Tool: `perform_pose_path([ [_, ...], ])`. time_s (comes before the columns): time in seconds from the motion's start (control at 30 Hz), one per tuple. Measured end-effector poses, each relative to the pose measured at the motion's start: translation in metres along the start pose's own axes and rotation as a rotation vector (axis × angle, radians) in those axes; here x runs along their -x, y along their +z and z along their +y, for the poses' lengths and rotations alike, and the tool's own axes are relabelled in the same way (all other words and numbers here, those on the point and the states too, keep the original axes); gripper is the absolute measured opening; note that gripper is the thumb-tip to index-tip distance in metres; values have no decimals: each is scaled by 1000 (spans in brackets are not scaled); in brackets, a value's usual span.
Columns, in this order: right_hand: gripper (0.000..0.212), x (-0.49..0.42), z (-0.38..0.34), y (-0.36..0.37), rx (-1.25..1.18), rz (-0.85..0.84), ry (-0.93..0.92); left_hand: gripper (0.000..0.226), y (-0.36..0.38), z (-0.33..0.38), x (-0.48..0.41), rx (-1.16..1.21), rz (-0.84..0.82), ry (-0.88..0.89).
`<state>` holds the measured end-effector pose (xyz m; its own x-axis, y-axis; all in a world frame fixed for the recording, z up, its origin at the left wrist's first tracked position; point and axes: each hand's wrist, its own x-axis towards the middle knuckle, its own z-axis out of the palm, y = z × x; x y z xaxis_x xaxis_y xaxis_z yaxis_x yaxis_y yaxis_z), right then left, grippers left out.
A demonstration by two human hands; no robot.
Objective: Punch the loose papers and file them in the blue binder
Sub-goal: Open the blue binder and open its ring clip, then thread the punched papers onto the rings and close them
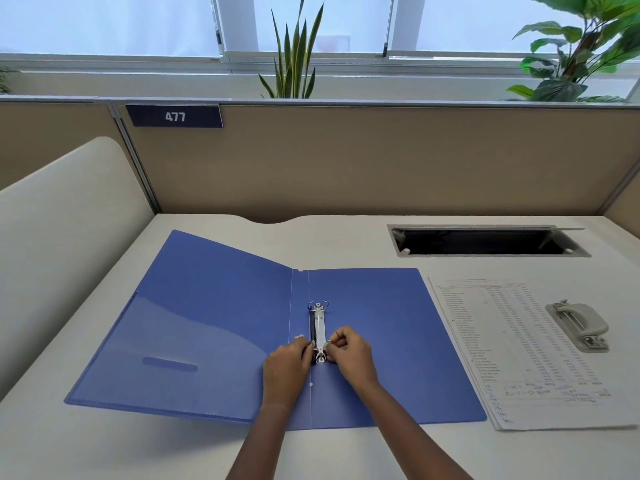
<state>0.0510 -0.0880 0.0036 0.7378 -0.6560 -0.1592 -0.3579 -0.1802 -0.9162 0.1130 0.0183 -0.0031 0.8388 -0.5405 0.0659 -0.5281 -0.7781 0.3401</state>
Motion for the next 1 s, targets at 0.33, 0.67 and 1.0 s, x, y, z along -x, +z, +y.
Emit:
perform_pose_path([
  [0.33,19,13,21,-27,38,-46,-42,49,5,19,18,294,19,-80],
  [0.67,9,34,59,-119,126,198,-79,61,8,91,41,-149,103,252],
  [1.0,16,51,84,-223,290,548,-81,45,40,180,61,-94,18,669],
])
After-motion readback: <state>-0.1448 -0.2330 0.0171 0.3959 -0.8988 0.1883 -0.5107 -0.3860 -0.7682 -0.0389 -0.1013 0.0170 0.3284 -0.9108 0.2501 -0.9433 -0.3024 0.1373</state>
